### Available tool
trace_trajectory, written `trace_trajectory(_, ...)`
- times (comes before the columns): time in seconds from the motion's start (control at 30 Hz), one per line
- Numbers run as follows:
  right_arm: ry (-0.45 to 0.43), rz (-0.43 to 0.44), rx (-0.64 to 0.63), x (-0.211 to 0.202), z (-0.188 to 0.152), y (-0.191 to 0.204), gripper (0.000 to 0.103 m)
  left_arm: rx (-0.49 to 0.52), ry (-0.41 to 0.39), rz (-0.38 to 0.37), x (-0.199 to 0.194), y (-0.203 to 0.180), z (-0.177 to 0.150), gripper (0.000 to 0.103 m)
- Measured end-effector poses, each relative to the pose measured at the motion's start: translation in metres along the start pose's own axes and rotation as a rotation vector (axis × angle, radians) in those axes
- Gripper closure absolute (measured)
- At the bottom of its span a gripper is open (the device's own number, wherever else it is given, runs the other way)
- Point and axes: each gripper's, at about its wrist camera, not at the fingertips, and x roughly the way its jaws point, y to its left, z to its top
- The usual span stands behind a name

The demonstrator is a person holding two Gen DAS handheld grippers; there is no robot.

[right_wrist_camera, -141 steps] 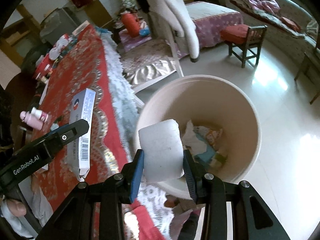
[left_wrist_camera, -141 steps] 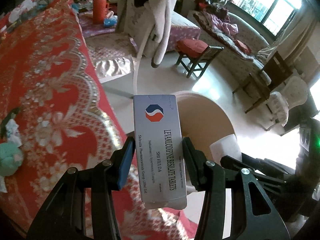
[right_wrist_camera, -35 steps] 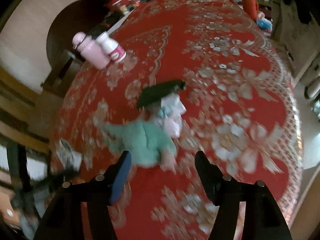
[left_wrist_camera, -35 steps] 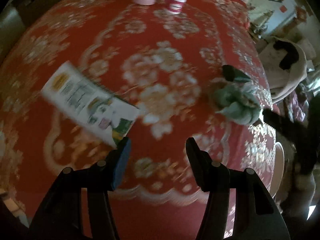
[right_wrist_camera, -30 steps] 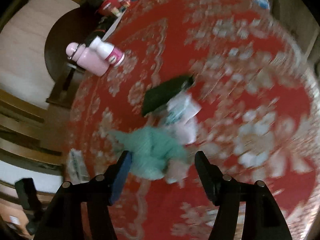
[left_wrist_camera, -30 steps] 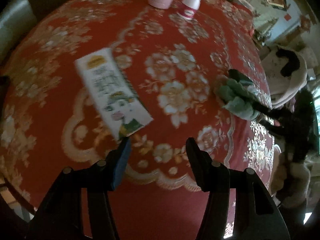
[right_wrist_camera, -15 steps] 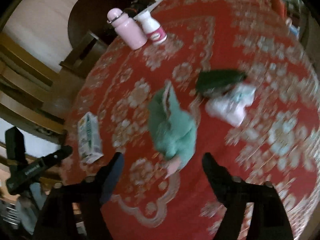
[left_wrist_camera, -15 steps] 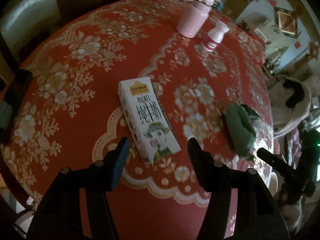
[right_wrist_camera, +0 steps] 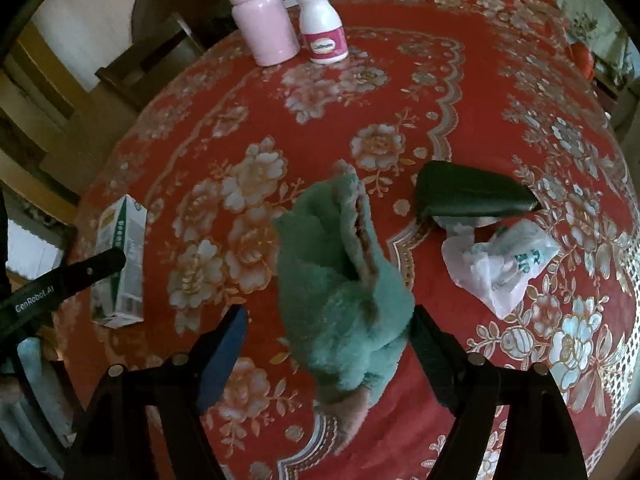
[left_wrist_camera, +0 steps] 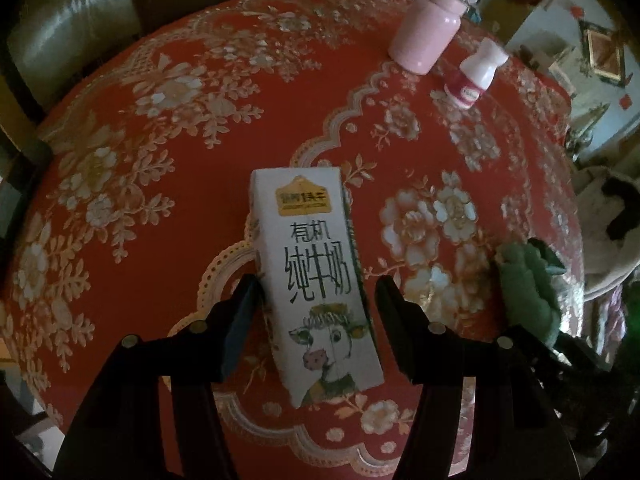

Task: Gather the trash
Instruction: 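Grasp the white milk carton with the left tool while the right tool grasps the green towel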

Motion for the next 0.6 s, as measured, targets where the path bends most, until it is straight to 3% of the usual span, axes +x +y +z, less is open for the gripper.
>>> trace_trajectory(0.03,0.001,0.002,0.012,0.001,-0.001,-0.003,0.044,0.001,0.009,0.003,0.003,0.0,0.0,0.044)
trace_trajectory(0.13,-0.001,0.052,0.055,-0.004,-0.005,-0.013,0.05,-0.005,0.022,-0.028,0.005,0.001,-0.003,0.045)
trace_trajectory(0.6,-0.107,0.093,0.15,-0.066,-0.039,-0.035,0.051,0.186,-0.03,-0.134,-0.037,-0.066,-0.025,0.046)
